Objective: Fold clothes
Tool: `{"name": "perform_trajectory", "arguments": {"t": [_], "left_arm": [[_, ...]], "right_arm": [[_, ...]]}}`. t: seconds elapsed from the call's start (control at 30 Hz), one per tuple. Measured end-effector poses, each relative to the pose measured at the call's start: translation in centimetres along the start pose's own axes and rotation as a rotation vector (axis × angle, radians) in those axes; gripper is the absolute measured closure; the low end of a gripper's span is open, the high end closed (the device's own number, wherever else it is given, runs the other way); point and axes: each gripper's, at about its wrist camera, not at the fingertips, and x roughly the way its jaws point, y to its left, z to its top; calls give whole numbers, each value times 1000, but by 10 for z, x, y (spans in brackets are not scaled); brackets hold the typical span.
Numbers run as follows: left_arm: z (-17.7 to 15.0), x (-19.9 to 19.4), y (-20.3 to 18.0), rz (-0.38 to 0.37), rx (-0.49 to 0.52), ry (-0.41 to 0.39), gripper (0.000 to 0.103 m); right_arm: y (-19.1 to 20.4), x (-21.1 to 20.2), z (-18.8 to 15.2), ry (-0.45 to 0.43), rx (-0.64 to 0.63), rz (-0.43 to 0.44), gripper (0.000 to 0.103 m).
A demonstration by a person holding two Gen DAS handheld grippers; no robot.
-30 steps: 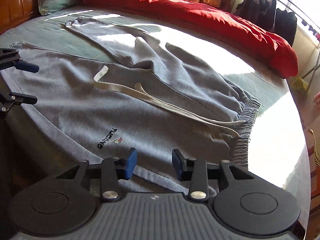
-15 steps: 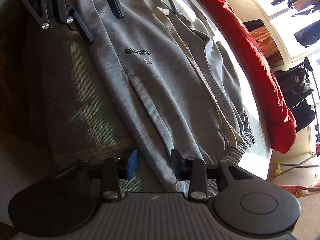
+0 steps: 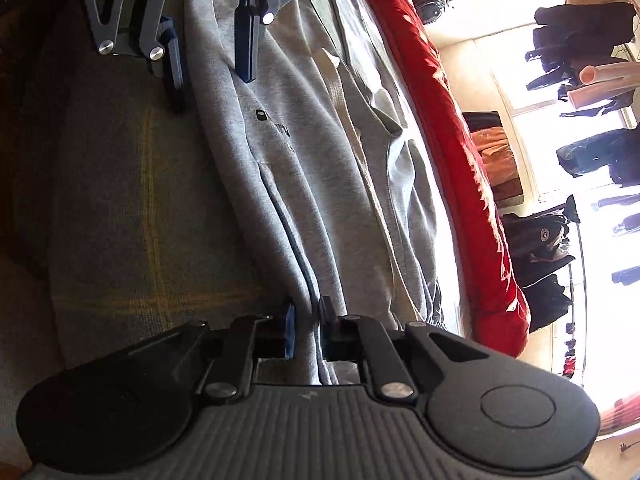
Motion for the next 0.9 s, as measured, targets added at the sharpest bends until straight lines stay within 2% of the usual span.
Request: {"name": "perform_trajectory", "arguments": {"t": [0.03,0.07,0.1,0.13,0.17,0.33,0.43,0.53,0.57,0.63,0.7,0.77,0.83,0.9], "left_arm": [[1,0,2,-4,-11,4,84],[1,0,2,0,-16,5,88],[1,-1,4,1,-28,1,90],[1,-1,5,1,-41,-3,93],[2,-3,8,-5,-55,-2,95],[7,-15,16,-59,-78,-15,97],[5,-14,16,-120,-115,6,97],[0,-9,6,-114,-73,20,96],[0,-9,6,-112,-75,20,95],[-1,-10,7,-109,-86,20,84],[-3,-20,13,-144,-106,8,76],[-8,-33,23,-168,-140,-9,69],[-12,-44,37,-182,-194,-22,62],[-16,-53,54,-178,-253,-35,57]], "right_arm": [[4,3,-2,9,-24,-3,75],[8,7,-3,20,-49,-5,71],[12,10,-5,30,-75,-7,72],[15,13,-6,41,-79,2,87],[15,13,-6,44,-73,12,96],[-5,-7,-2,42,-28,35,96],[-11,-17,-5,51,21,105,96],[-5,-15,-7,75,45,174,96],[0,-12,-7,86,48,196,96],[6,-10,-7,94,37,182,94],[1,-10,-7,97,55,182,93],[-14,-16,-10,97,110,201,91],[-27,-25,-17,89,174,188,85],[-46,-37,-25,81,303,184,84]]}}
